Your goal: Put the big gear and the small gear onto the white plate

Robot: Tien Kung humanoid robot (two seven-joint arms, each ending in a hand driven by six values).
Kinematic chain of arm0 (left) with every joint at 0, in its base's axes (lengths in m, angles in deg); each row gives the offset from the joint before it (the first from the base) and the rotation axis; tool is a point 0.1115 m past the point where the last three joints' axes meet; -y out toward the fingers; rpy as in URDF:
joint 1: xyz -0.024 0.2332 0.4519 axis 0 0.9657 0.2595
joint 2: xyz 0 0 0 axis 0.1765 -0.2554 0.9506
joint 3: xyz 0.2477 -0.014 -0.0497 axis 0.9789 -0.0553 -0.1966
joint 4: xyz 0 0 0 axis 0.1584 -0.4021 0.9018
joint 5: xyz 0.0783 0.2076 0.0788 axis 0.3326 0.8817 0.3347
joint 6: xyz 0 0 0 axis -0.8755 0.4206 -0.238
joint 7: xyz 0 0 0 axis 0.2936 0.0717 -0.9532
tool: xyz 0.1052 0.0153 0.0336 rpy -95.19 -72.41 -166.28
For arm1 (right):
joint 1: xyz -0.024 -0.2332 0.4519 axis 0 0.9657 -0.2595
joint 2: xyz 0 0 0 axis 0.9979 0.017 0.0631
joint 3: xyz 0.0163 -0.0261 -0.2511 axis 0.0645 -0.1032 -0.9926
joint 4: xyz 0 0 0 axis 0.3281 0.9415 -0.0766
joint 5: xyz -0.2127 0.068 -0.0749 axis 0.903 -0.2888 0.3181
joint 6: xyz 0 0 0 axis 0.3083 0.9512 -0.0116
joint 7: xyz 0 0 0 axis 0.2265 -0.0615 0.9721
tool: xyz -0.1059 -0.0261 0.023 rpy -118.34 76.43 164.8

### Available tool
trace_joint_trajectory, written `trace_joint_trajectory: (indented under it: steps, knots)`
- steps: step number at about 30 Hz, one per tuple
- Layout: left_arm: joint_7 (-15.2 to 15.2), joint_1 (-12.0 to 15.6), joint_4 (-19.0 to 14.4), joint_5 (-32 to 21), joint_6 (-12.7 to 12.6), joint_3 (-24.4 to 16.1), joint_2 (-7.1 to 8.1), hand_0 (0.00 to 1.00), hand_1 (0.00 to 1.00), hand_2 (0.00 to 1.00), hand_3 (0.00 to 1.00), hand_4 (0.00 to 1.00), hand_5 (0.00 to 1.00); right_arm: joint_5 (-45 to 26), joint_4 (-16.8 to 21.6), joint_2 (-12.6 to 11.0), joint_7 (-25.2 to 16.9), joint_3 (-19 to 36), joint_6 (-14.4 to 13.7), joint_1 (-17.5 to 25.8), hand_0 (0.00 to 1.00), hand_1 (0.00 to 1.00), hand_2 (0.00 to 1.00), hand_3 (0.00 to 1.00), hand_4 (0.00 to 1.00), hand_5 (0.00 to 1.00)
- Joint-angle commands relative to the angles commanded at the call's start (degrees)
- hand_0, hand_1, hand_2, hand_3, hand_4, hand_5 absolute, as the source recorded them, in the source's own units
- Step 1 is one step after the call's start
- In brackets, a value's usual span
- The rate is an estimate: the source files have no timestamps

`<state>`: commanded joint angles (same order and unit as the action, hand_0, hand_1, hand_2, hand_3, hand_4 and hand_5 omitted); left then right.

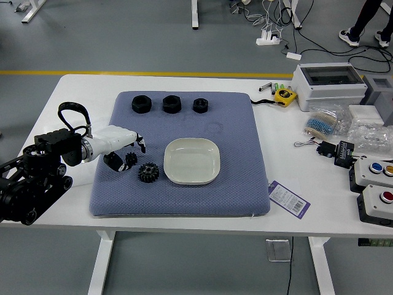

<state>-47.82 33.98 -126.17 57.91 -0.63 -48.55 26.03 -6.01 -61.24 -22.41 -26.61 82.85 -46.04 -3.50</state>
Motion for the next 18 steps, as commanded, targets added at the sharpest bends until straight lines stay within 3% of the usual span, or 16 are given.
trace_joint_trajectory:
  steps: [8,10,11,18]
  knots:
    - [-0.2,-0.1,0.5,-0.8,0.1,-0.1,0.16,0.602,0.622,0.738,0.650,0.755,0.002,-0.3,0.0,0.0,0.0,-0.1,0.0,-0.2,0.682,0.661,0.734,0.576,0.798,0.715]
    - [-0.3,0.0,1.0,-2.0,-0.1,-0.4,-0.06,0.602,0.622,0.738,0.650,0.755,0.002,-0.4,0.0,-0.1,-0.1,-0.2,0.0,-0.2,0.682,0.661,0.734,0.576,0.798,0.715]
    - [-0.3,0.2,1.1,-2.4,-0.2,-0.6,-0.14,0.568,0.580,0.681,0.641,0.750,0.002,-0.4,0.0,-0.1,-0.1,-0.2,0.0,-0.2,0.682,0.661,0.735,0.576,0.797,0.712]
    - [-0.7,0.8,2.3,-3.4,-0.4,-1.6,-0.85,0.540,0.569,0.665,0.634,0.742,0.002,-0.5,0.0,-0.2,-0.2,-0.3,0.2,-0.4,0.682,0.661,0.735,0.576,0.797,0.715]
